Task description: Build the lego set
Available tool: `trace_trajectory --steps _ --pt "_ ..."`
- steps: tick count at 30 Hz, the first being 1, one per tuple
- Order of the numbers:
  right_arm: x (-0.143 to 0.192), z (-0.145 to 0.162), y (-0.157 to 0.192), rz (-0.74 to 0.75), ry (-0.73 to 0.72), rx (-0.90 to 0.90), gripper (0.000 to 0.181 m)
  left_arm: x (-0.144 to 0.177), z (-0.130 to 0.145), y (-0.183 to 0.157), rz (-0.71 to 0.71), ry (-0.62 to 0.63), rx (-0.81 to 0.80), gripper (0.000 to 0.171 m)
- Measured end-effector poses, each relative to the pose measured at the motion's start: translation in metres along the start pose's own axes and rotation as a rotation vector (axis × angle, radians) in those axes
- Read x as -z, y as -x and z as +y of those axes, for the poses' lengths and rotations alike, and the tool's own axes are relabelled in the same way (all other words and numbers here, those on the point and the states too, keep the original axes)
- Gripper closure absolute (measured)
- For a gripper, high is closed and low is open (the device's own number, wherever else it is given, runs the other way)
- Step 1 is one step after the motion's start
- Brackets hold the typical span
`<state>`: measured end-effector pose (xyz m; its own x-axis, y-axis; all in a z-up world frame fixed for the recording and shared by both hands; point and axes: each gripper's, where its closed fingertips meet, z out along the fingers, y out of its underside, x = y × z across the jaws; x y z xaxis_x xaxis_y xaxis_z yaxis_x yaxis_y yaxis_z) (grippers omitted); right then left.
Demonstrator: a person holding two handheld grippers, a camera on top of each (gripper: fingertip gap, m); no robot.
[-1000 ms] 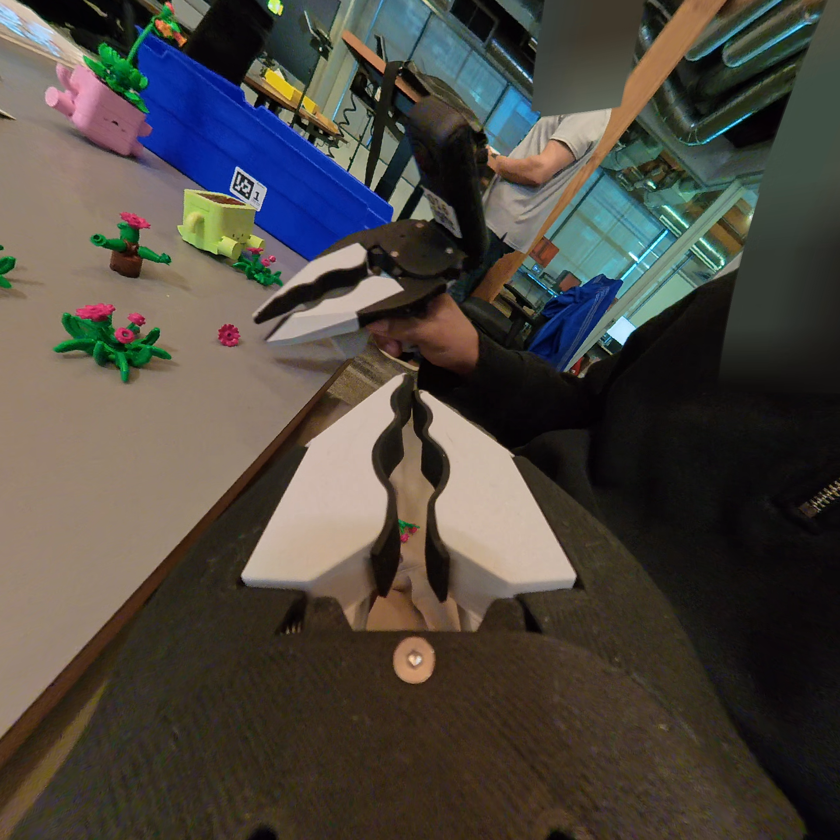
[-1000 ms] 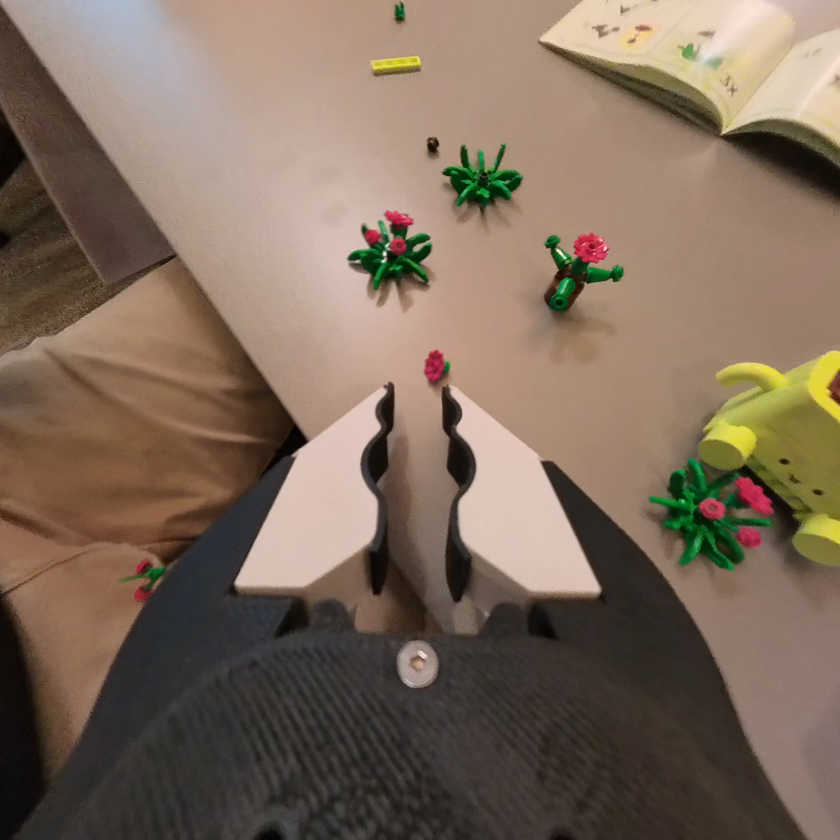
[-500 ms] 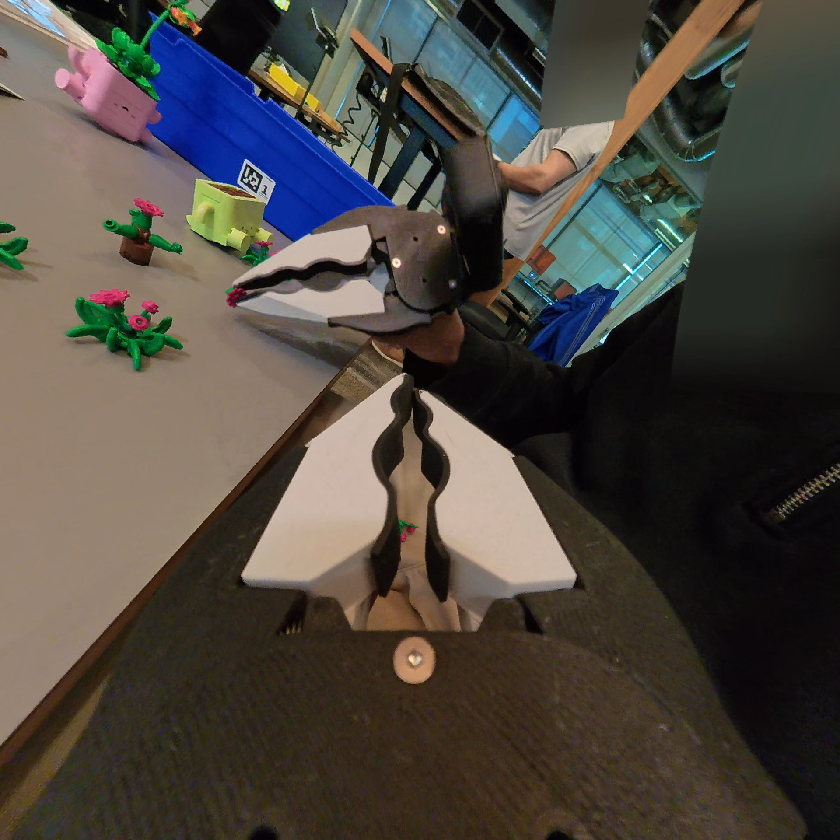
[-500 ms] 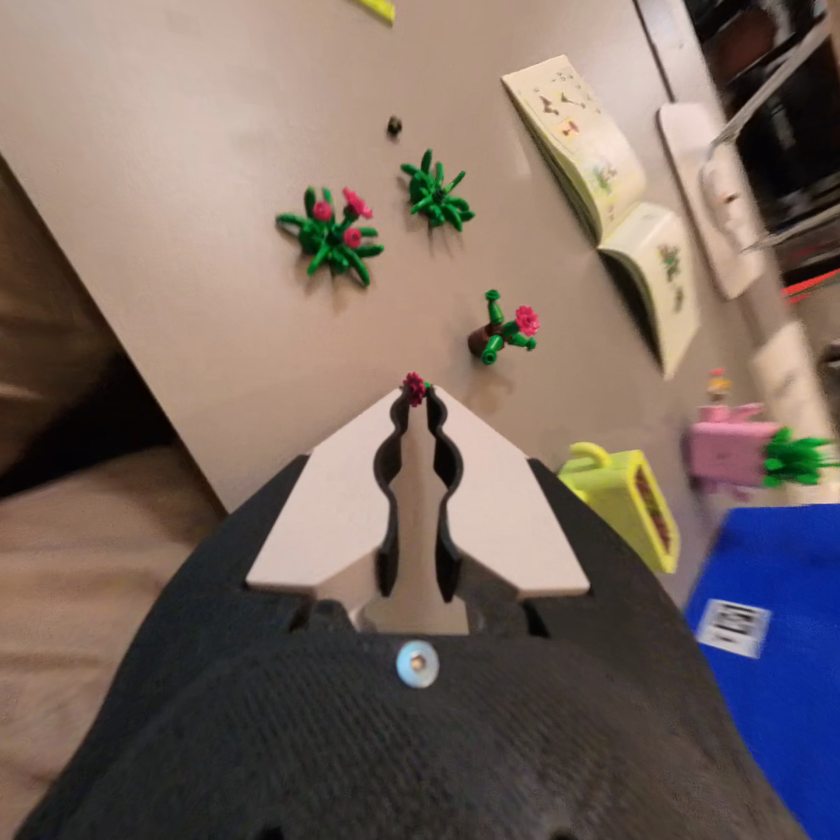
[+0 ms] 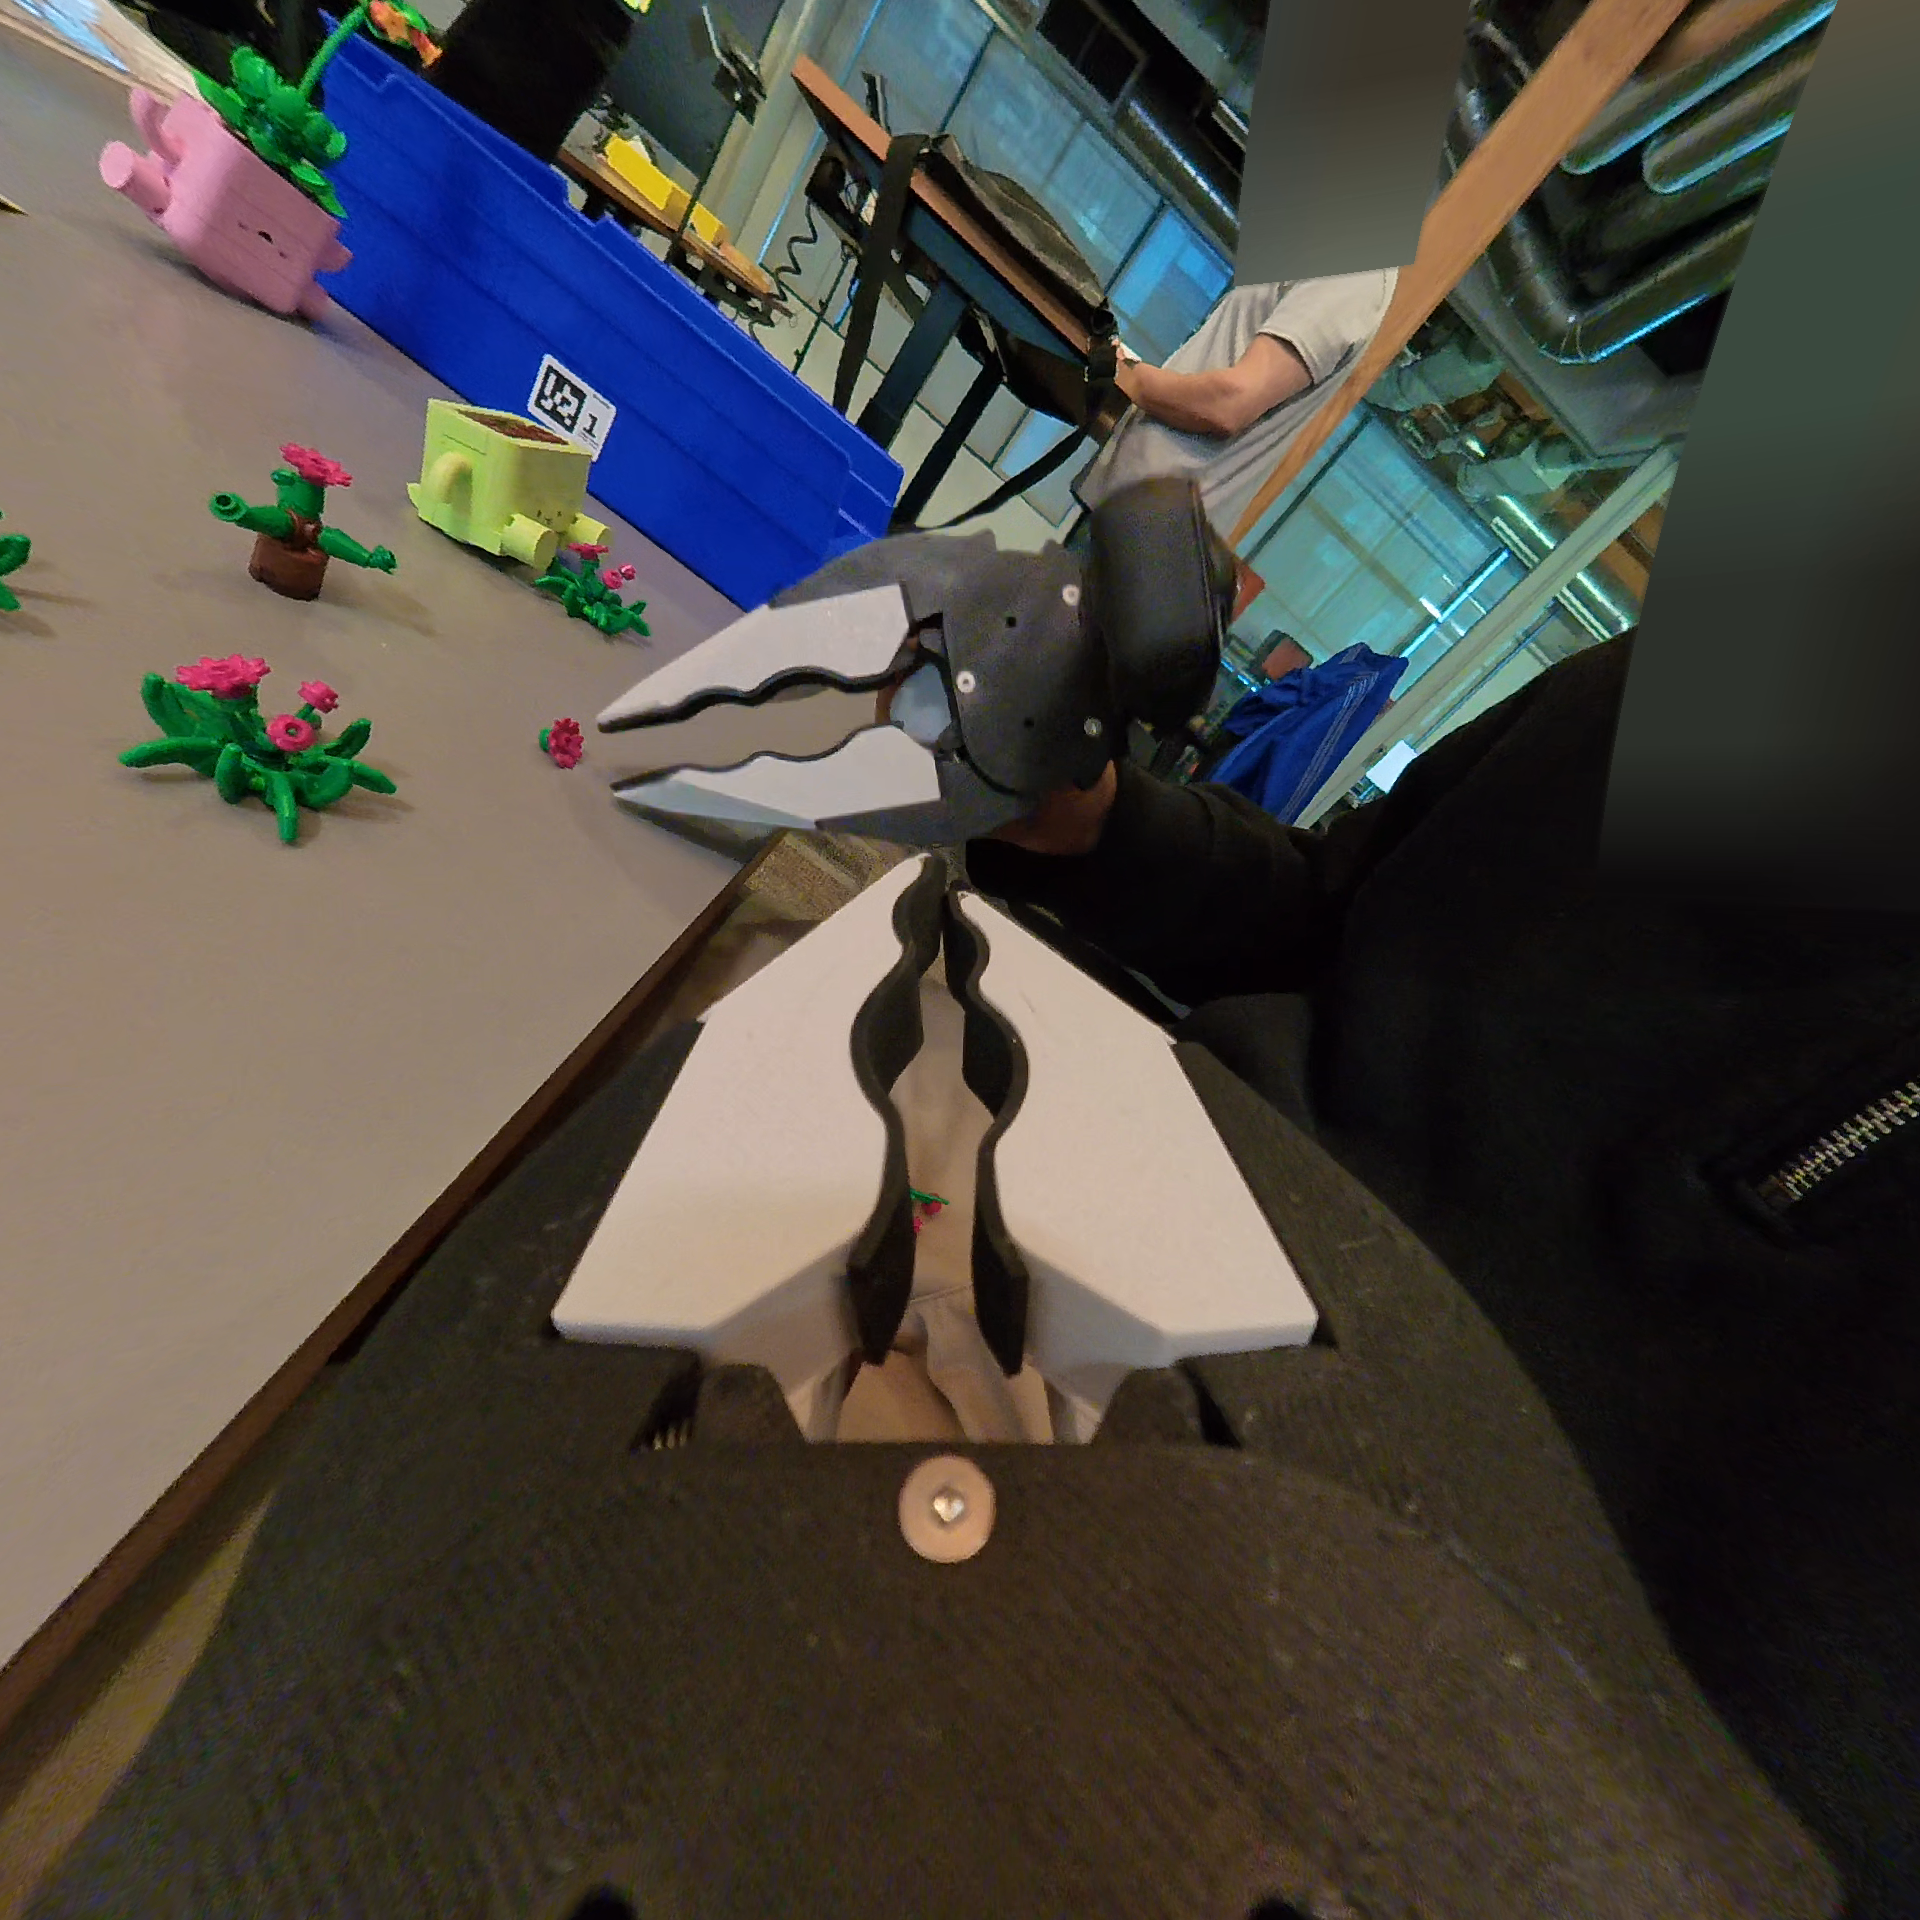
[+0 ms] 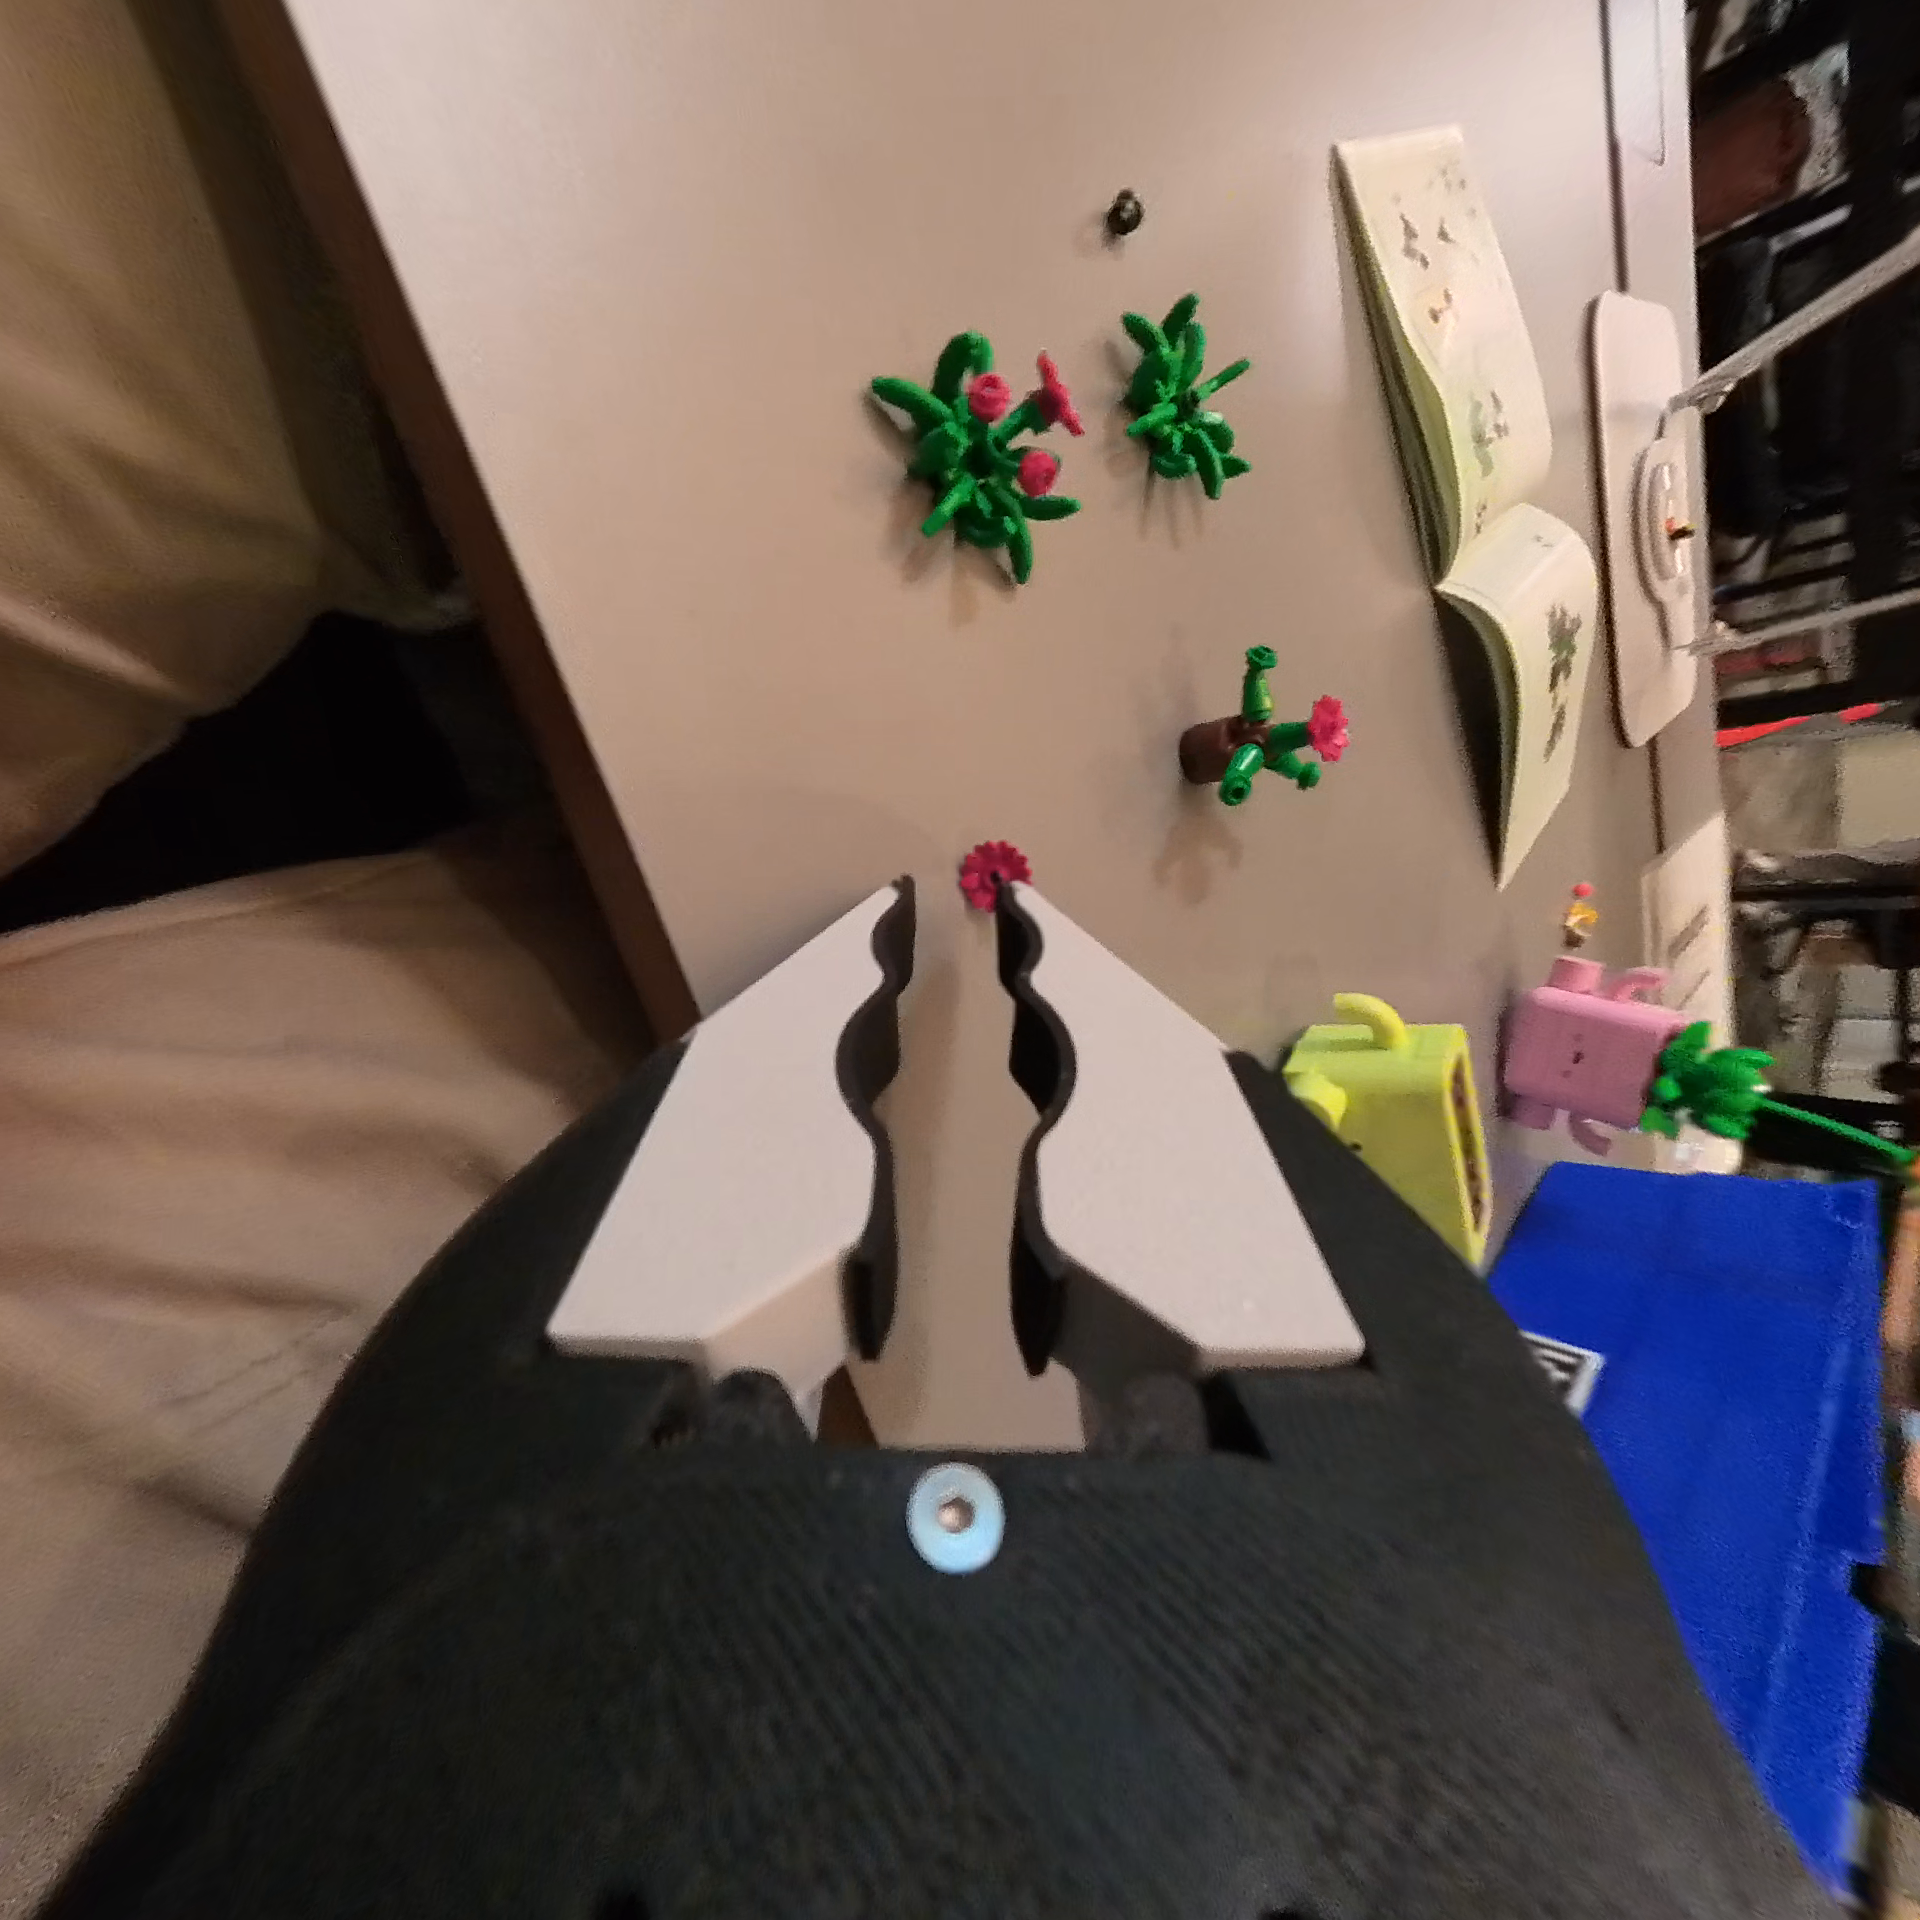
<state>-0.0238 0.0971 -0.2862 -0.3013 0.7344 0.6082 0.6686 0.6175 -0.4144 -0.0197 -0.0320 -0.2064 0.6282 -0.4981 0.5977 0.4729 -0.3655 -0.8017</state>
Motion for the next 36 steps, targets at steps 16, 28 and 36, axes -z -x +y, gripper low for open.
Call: trace_trajectory --steps 16,28,36 --pt "-0.007 0.0 -0.009 -0.448 -0.169 -0.498 0.173 -0.002 0.004 0.002 0.006 0.018 0.021 0.171" --pt "-0.012 0.01 -0.029 -0.02 -0.077 -0.076 0.181 -0.002 0.003 0.003 0.012 0.009 0.033 0.171" --pt "-0.006 0.016 -0.011 0.07 0.027 0.109 0.181 -0.002 0.003 0.003 0.009 0.009 0.032 0.171"
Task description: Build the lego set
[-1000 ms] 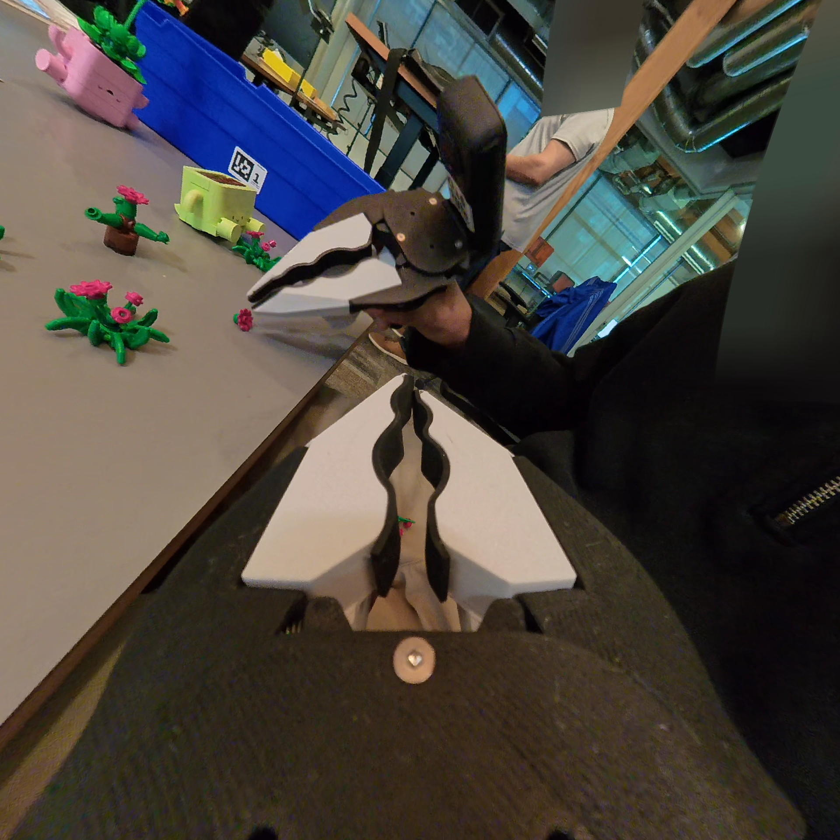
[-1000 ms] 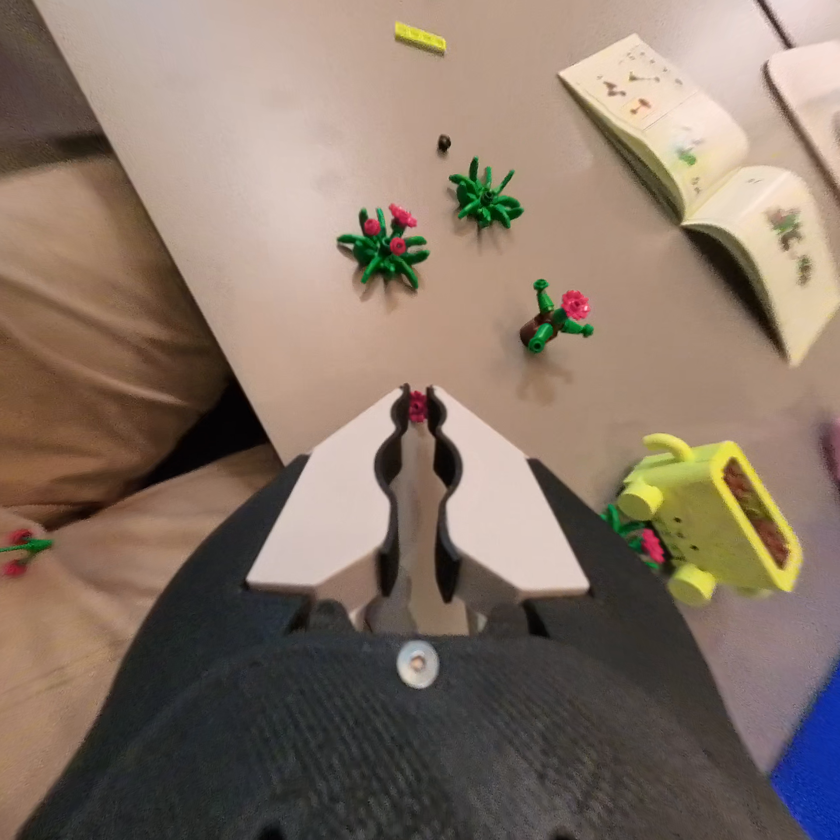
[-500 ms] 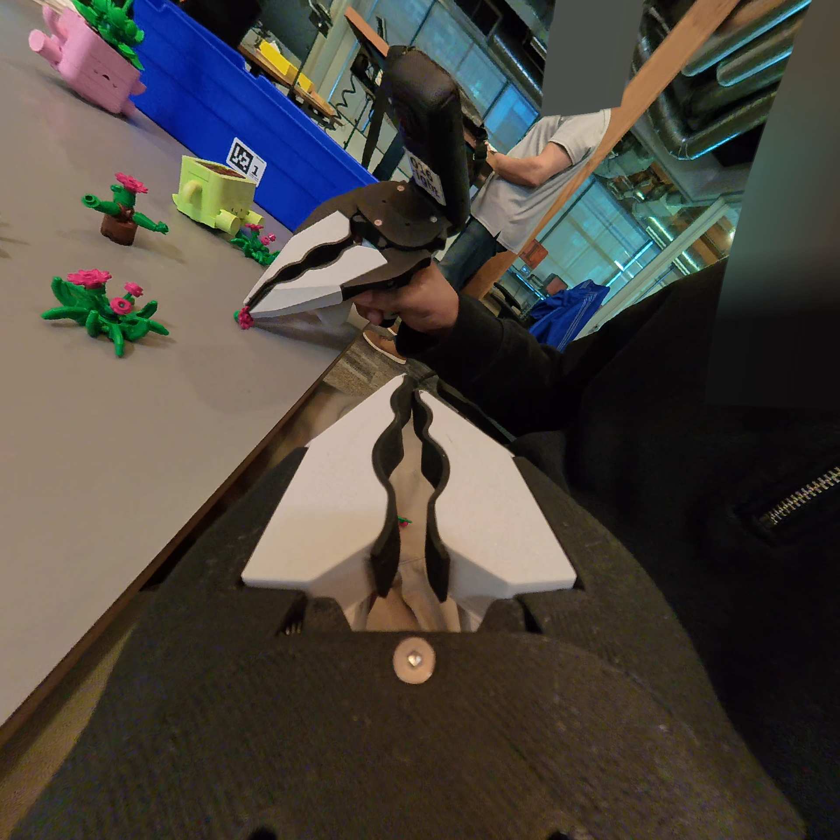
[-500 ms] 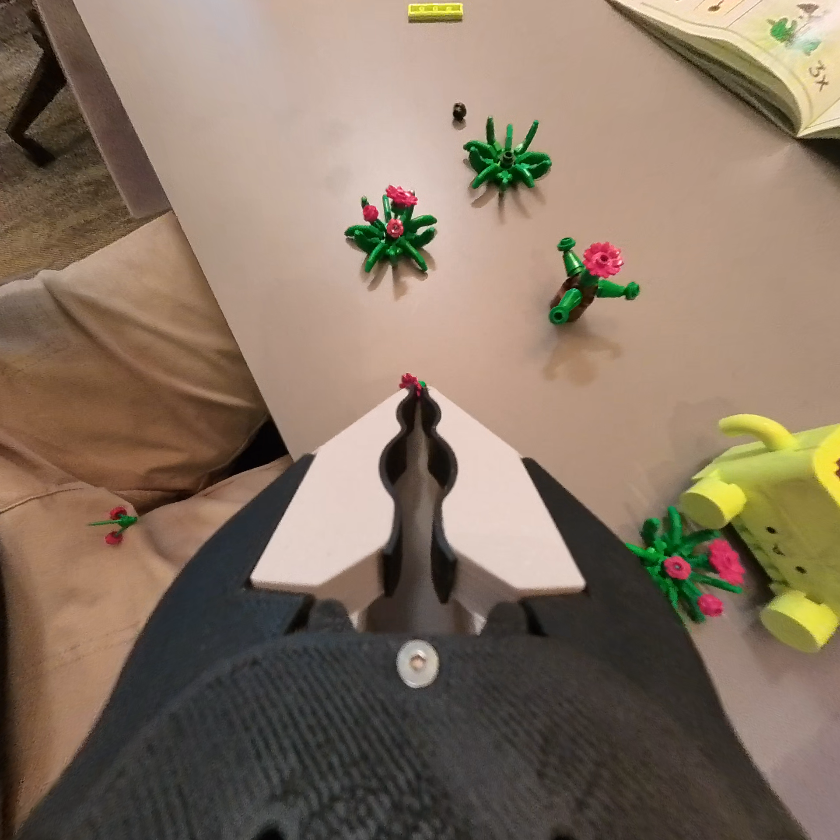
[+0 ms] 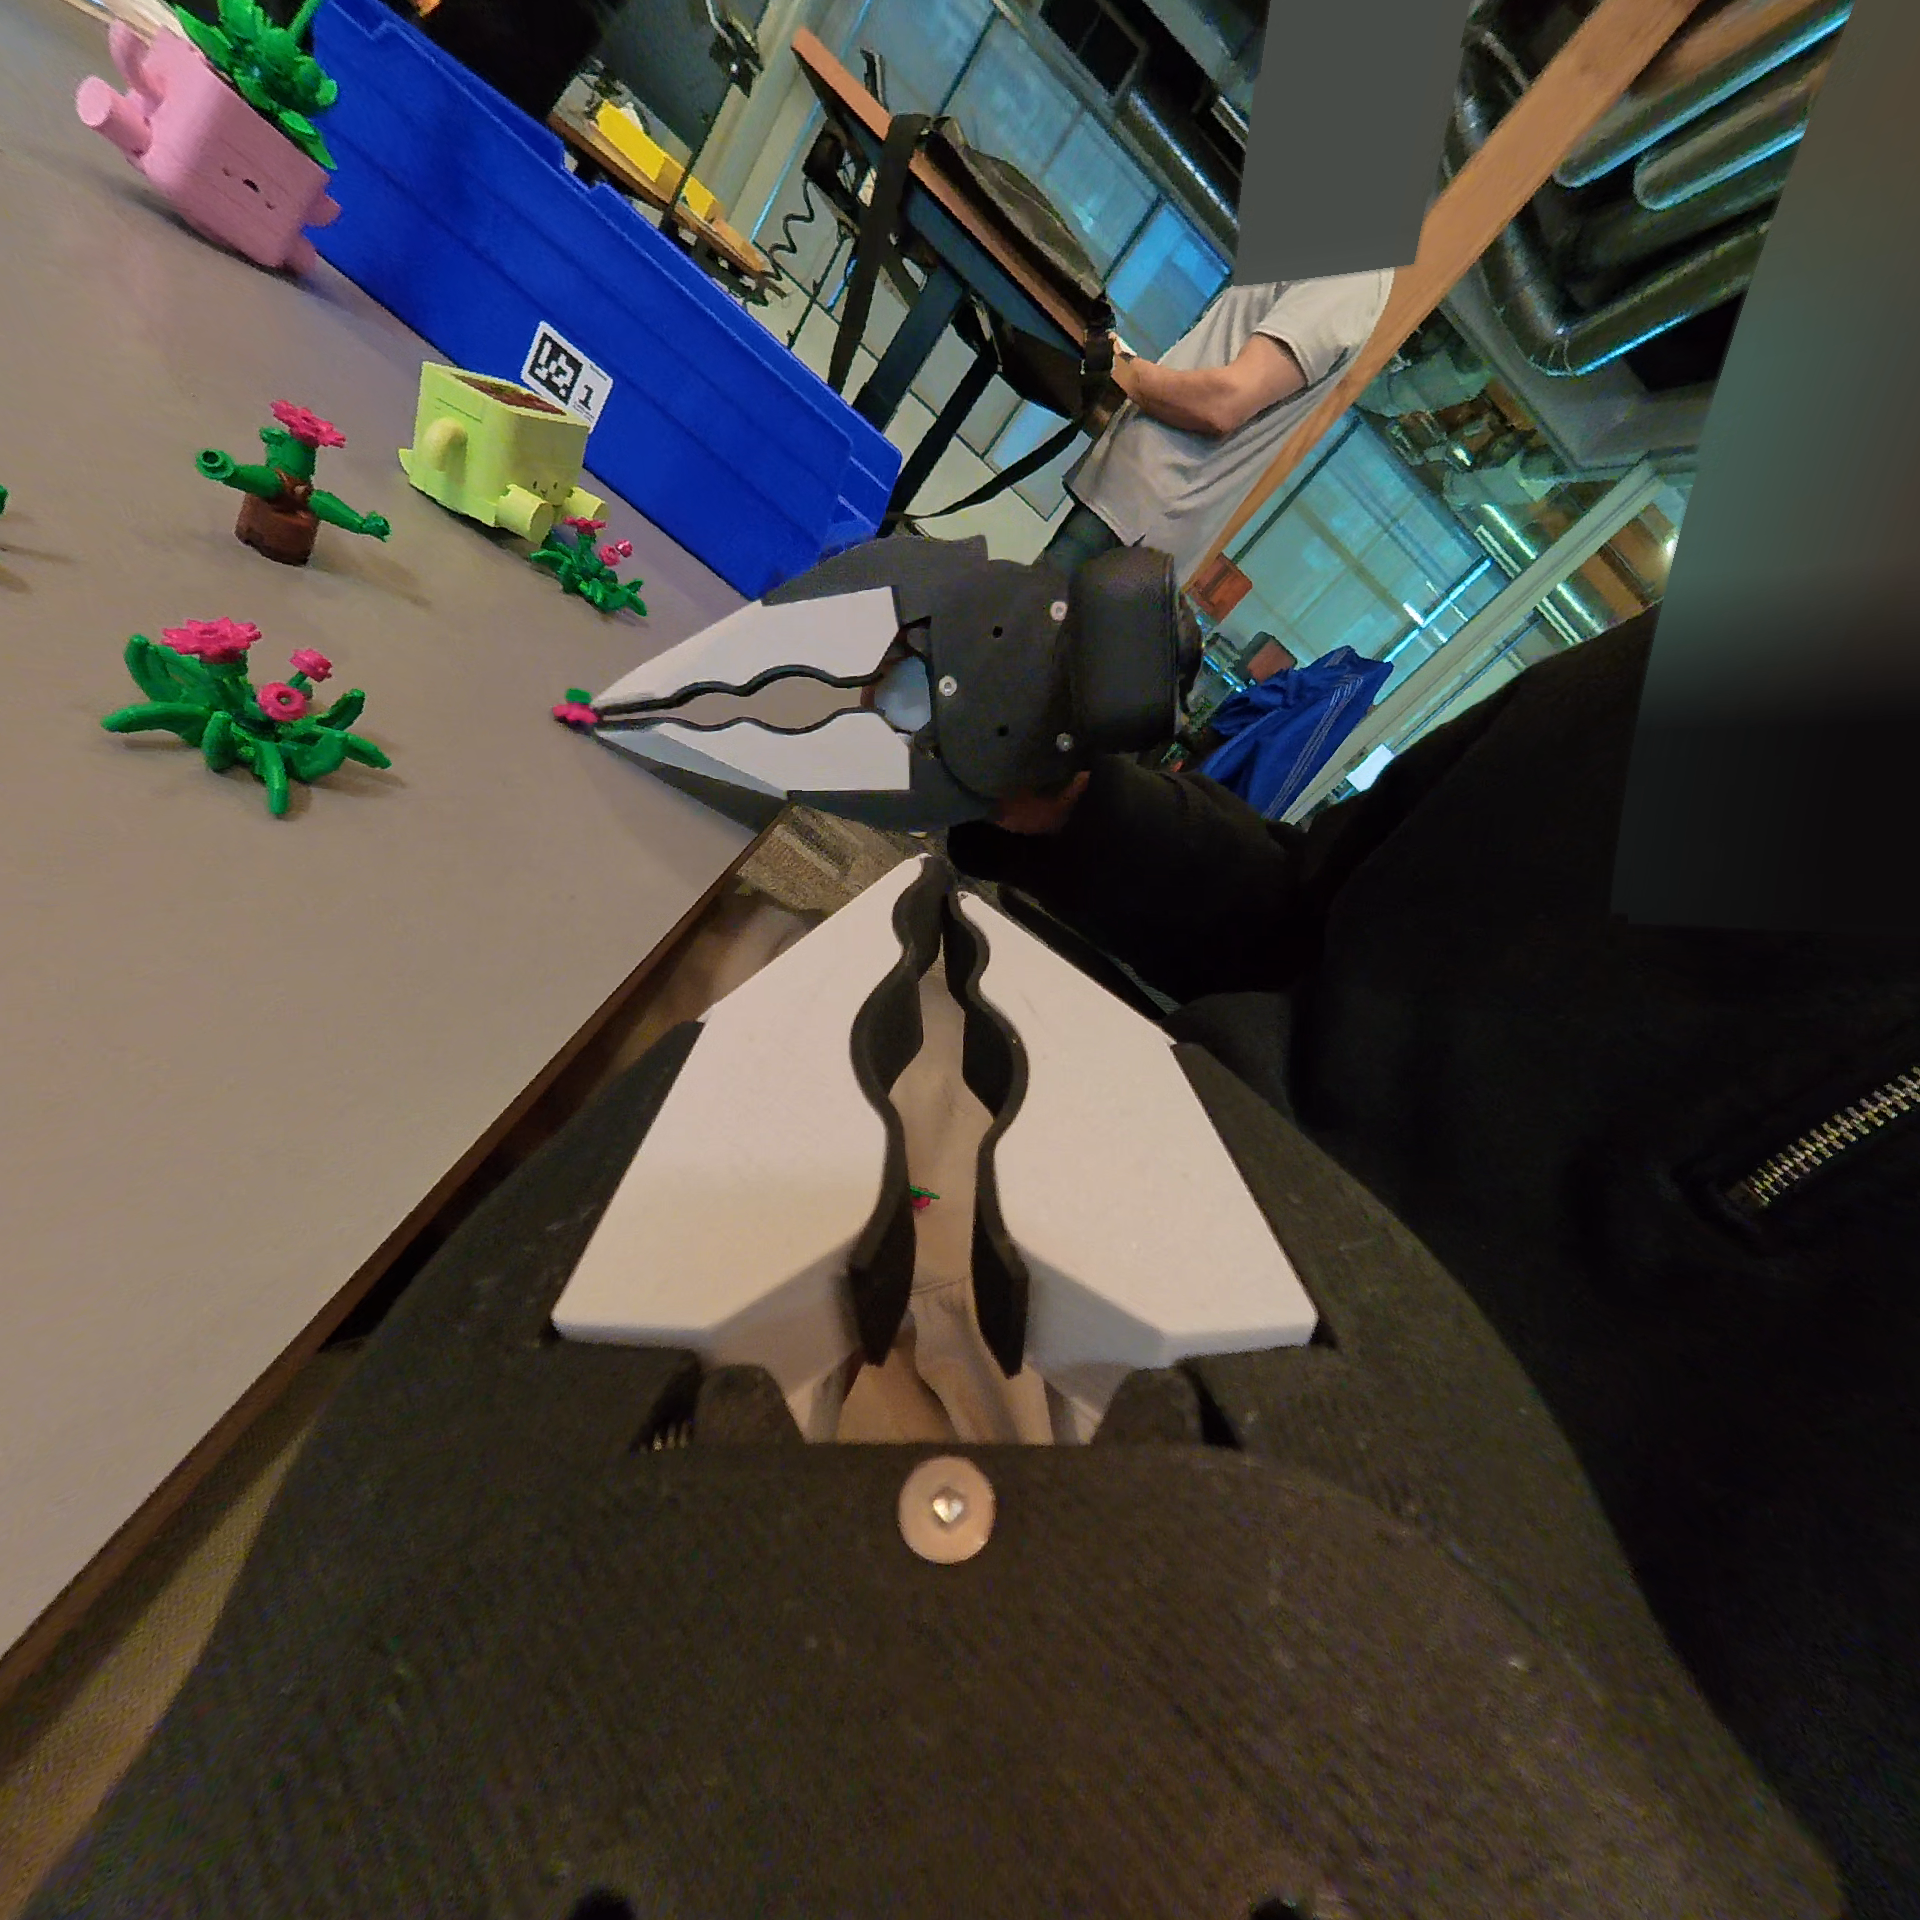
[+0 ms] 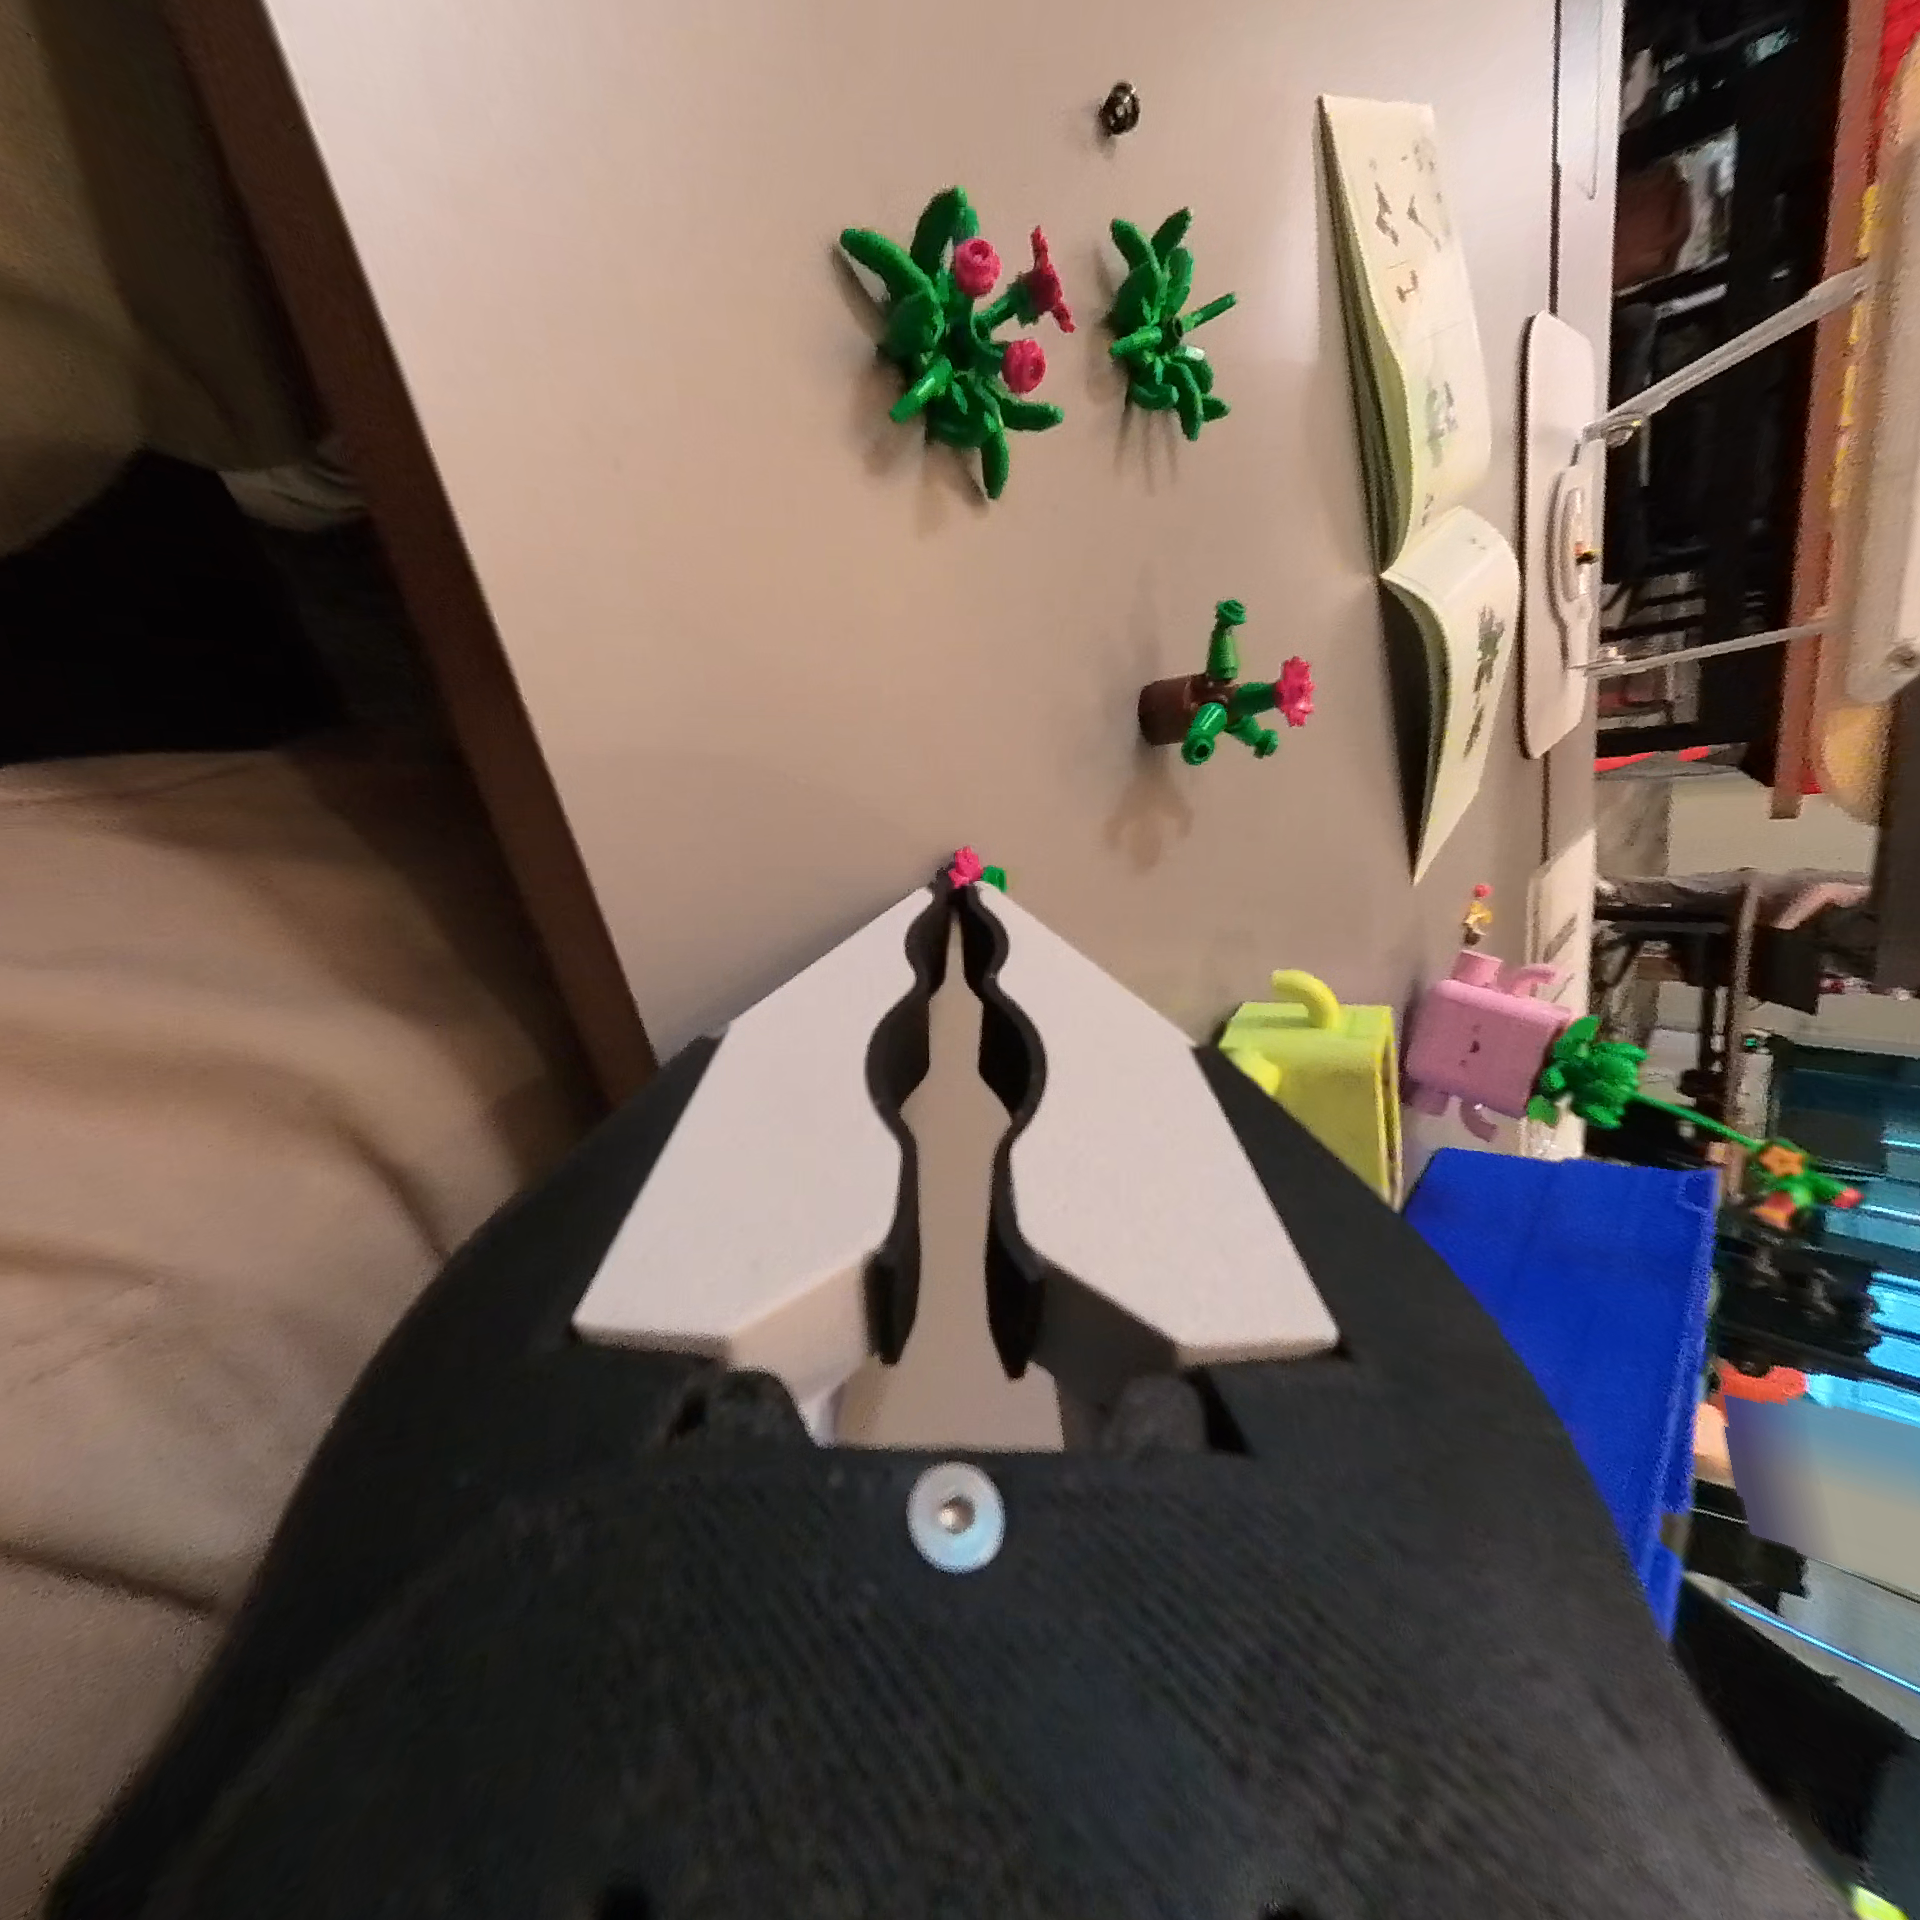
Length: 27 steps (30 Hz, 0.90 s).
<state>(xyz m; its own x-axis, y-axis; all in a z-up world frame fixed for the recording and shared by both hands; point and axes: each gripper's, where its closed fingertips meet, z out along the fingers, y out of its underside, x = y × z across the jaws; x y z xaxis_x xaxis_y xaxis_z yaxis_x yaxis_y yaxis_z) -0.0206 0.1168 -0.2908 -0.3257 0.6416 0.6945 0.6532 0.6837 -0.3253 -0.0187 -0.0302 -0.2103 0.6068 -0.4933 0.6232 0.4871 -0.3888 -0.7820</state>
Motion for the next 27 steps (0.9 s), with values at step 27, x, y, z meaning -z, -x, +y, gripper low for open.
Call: trace_trajectory --steps 27 --pt "0.089 -0.03 0.161 -0.915 -0.204 -0.562 0.15 -0.005 0.006 -0.002 0.004 0.031 -0.005 0.171"
